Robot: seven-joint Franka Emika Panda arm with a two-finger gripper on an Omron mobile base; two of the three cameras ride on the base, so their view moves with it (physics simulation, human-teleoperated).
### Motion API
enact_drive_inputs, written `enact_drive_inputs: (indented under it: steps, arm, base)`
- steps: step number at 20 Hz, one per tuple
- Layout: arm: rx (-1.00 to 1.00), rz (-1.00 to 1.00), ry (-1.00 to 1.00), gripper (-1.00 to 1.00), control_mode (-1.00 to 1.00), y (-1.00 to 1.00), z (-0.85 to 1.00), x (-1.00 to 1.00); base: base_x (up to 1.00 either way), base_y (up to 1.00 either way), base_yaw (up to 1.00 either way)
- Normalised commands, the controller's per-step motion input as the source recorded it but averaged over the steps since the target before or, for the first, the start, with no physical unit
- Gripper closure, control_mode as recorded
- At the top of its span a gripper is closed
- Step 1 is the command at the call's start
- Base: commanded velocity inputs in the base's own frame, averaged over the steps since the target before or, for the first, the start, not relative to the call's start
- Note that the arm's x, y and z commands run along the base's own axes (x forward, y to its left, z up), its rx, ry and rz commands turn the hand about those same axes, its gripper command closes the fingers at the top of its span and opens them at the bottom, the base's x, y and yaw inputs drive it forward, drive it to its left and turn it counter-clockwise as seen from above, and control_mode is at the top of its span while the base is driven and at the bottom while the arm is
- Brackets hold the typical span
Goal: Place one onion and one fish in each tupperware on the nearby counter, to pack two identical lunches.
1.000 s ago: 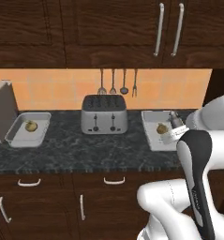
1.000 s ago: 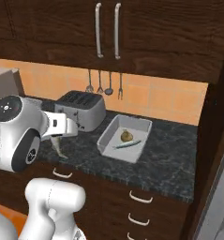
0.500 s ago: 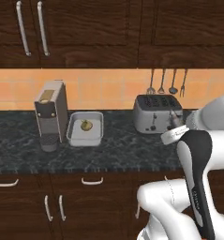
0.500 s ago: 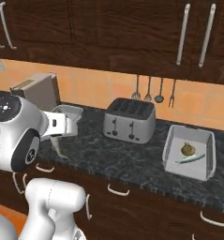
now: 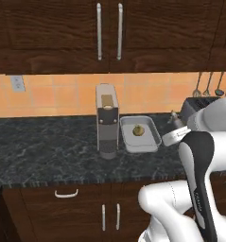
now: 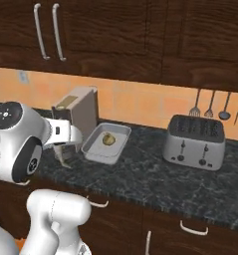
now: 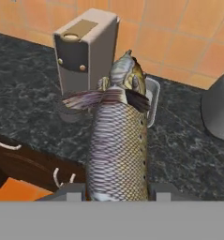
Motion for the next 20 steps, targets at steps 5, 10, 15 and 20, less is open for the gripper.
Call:
enact_drive_inputs:
  steps: [5,10,15,20]
  arm:
    - [0.0,0.0,0.0,1.0,1.0,0.0,0.0,0.0]
    - [-0.03,-0.07,0.0,1.0,-1.0,0.0,-0.1,0.06]
    - [-0.05,-0.18,0.0,1.0,-1.0,0.0,-0.45,0.47]
    - [0.01,0.09,0.12,1.0,-1.0,-0.01,-0.45,0.68]
  base:
    - [0.19,0.49,-0.49]
    - [0.08,0.04,-0.41]
    - [0.0,0.0,0.0]
    - [0.0,0.0,0.0]
